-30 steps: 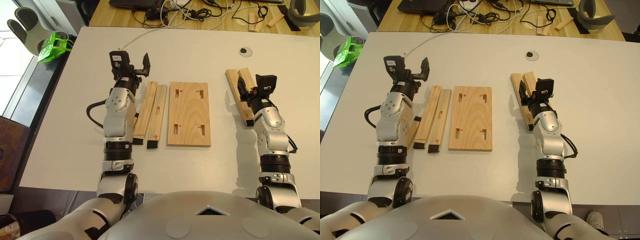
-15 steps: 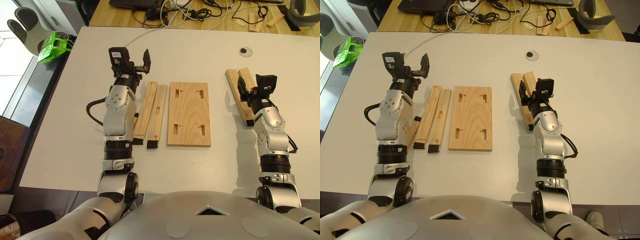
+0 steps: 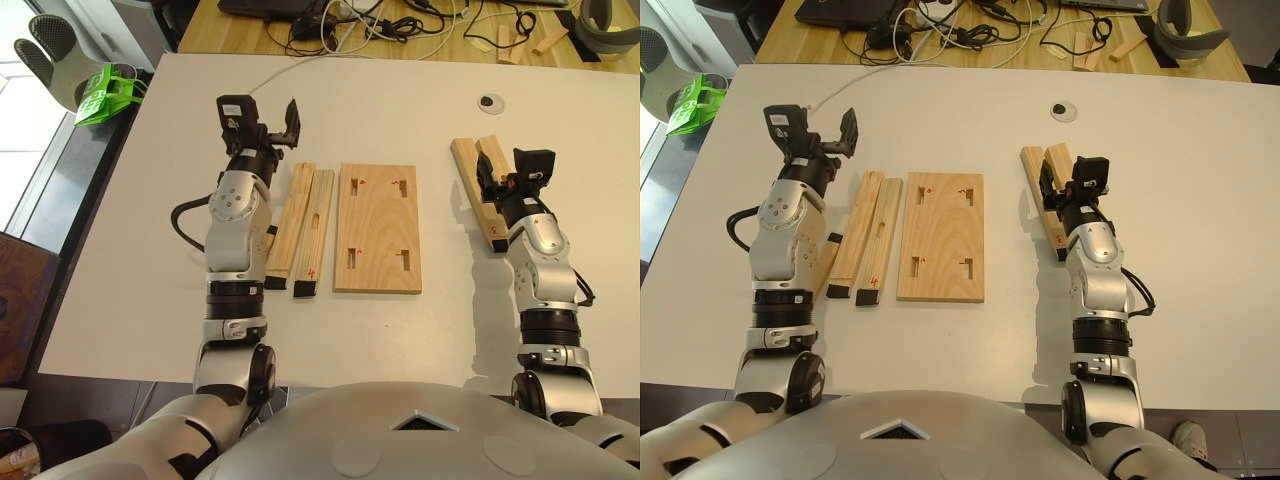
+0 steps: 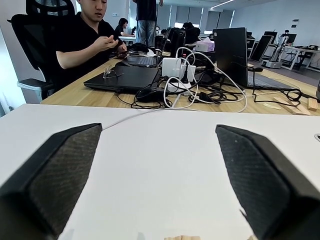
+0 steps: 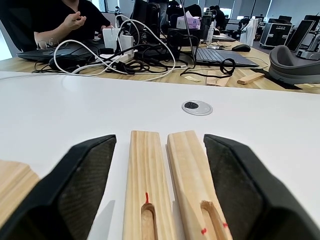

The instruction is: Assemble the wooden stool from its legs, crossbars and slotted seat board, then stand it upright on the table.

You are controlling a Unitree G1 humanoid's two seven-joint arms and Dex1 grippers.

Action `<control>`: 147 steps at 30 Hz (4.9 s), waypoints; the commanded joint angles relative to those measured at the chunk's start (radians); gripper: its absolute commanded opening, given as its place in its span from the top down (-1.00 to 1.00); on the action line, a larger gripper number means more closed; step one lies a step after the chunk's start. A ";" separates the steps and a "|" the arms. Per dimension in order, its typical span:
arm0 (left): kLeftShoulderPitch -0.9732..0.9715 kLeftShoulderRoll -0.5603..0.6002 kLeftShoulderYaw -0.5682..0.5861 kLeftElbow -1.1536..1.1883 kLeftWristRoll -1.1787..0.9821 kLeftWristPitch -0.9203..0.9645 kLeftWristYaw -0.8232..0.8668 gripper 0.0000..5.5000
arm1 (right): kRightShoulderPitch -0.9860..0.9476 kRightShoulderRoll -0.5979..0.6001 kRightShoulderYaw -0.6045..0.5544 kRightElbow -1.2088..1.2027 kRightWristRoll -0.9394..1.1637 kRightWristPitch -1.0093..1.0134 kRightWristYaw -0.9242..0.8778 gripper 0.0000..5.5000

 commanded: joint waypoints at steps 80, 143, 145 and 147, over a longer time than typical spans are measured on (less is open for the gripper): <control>0.581 0.565 -0.117 -0.081 -0.029 0.235 -0.526 0.53 | 0.097 0.019 -0.059 -0.141 0.021 0.024 -0.047 -0.18; 0.089 0.137 -0.206 -0.318 -0.096 -0.135 -0.417 0.36 | -0.437 0.271 -0.117 -0.158 0.794 0.757 0.049 0.86; 0.085 0.138 -0.201 -0.318 -0.092 -0.141 -0.412 0.23 | -0.435 0.275 -0.118 -0.161 0.793 0.750 0.044 0.86; 0.081 0.139 -0.202 -0.315 -0.084 -0.150 -0.409 0.12 | -0.430 0.277 -0.138 -0.177 0.787 0.709 0.029 0.86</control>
